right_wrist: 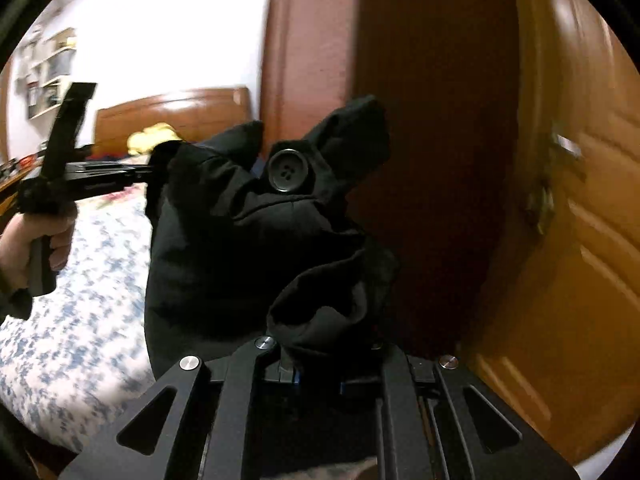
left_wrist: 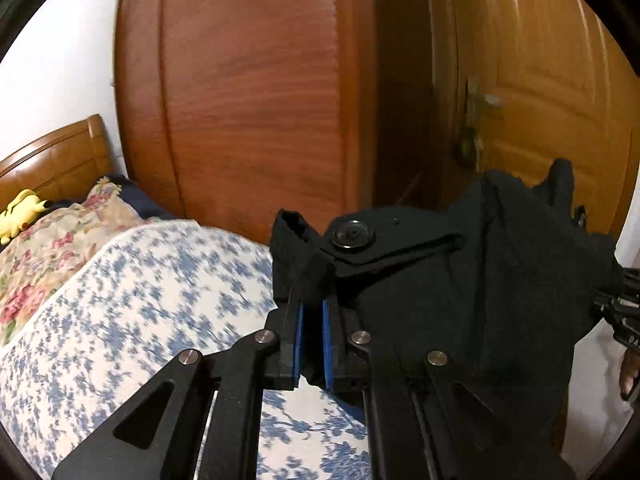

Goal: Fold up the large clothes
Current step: 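Lower the coat onto the navy cushion and open both tools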

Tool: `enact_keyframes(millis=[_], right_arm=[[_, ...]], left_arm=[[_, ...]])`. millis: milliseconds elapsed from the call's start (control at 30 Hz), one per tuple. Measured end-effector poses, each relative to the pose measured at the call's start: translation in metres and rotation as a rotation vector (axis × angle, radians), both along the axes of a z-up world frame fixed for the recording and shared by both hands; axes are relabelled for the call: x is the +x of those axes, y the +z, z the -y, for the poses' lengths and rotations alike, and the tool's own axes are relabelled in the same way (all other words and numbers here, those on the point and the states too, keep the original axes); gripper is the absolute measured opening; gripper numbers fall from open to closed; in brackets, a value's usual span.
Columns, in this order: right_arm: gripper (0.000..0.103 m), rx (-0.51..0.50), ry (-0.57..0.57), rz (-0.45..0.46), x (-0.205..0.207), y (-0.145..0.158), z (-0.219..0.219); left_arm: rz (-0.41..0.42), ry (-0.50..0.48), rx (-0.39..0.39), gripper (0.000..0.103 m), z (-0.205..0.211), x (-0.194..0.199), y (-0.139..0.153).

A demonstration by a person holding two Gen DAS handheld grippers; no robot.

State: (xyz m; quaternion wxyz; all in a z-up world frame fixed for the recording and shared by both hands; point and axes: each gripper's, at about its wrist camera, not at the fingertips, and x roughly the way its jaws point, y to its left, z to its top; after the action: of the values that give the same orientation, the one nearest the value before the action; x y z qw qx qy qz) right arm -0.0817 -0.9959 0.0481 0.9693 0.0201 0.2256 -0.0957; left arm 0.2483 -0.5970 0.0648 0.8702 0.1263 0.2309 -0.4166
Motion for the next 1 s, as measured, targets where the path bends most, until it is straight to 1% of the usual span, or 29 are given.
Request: enact_keyframes(millis=[67, 133, 200, 233, 300, 367, 400, 433, 467, 533, 633, 667, 733, 800, 833, 867, 933, 1000], right_arm=[[0.016, 0.008, -0.027, -0.055, 0.003, -0.021, 0.011], [0.018, 0.015, -0.048, -0.095, 0.006, -0.037, 0.019], [0.029, 0.015, -0.066, -0.122, 0.009, -0.044, 0.022], [0.031, 0.018, -0.078, -0.128, 0.007, -0.046, 0.024], [0.044, 0.034, -0.105, -0.128, 0.006, -0.044, 0.027], [0.051, 0.057, -0.135, -0.113, -0.002, -0.040, 0.031], [0.055, 0.064, -0.145, -0.098, -0.010, -0.036, 0.032], [0.057, 0.064, -0.149, -0.088, -0.008, -0.044, 0.020], [0.058, 0.051, -0.159, -0.082, -0.013, -0.043, 0.013], [0.060, 0.006, -0.203, -0.057, -0.025, -0.033, 0.009], [0.061, -0.046, -0.256, 0.001, -0.043, -0.011, -0.002], [0.061, -0.040, -0.236, 0.015, -0.042, -0.007, -0.006], [0.061, -0.026, -0.155, 0.016, -0.036, 0.000, -0.019], [0.061, -0.014, -0.083, 0.024, -0.037, -0.001, -0.031], [0.061, -0.003, -0.047, 0.019, -0.031, -0.001, -0.038], [0.061, 0.008, -0.025, 0.014, -0.031, -0.006, -0.034], [0.061, 0.027, -0.003, -0.010, -0.015, -0.014, -0.036], [0.061, 0.035, -0.008, -0.041, -0.005, -0.019, -0.034]], left_arm=[[-0.024, -0.006, 0.036, 0.008, 0.011, 0.000, -0.020], [-0.052, -0.004, 0.064, 0.008, 0.012, 0.001, -0.034], [-0.060, 0.002, 0.076, 0.009, 0.004, 0.002, -0.042], [-0.065, 0.001, 0.084, 0.011, 0.000, 0.002, -0.045], [-0.099, -0.006, 0.088, 0.030, -0.009, 0.002, -0.049], [-0.141, -0.027, 0.078, 0.034, -0.015, -0.001, -0.052], [-0.145, -0.035, 0.078, 0.036, -0.021, -0.004, -0.053], [-0.139, -0.042, 0.081, 0.036, -0.025, -0.005, -0.054], [-0.120, -0.048, 0.084, 0.037, -0.031, -0.014, -0.055], [-0.097, -0.057, 0.084, 0.038, -0.041, -0.022, -0.058], [-0.100, -0.072, 0.058, 0.039, -0.058, -0.030, -0.058], [-0.102, -0.078, 0.053, 0.039, -0.066, -0.033, -0.059], [-0.103, -0.085, 0.049, 0.040, -0.075, -0.040, -0.061], [-0.106, -0.092, 0.047, 0.044, -0.083, -0.049, -0.064], [-0.109, -0.098, 0.045, 0.045, -0.087, -0.052, -0.067], [-0.112, -0.102, 0.043, 0.047, -0.091, -0.057, -0.069], [-0.112, -0.104, 0.039, 0.049, -0.099, -0.065, -0.073], [-0.109, -0.100, 0.036, 0.054, -0.106, -0.072, -0.075]])
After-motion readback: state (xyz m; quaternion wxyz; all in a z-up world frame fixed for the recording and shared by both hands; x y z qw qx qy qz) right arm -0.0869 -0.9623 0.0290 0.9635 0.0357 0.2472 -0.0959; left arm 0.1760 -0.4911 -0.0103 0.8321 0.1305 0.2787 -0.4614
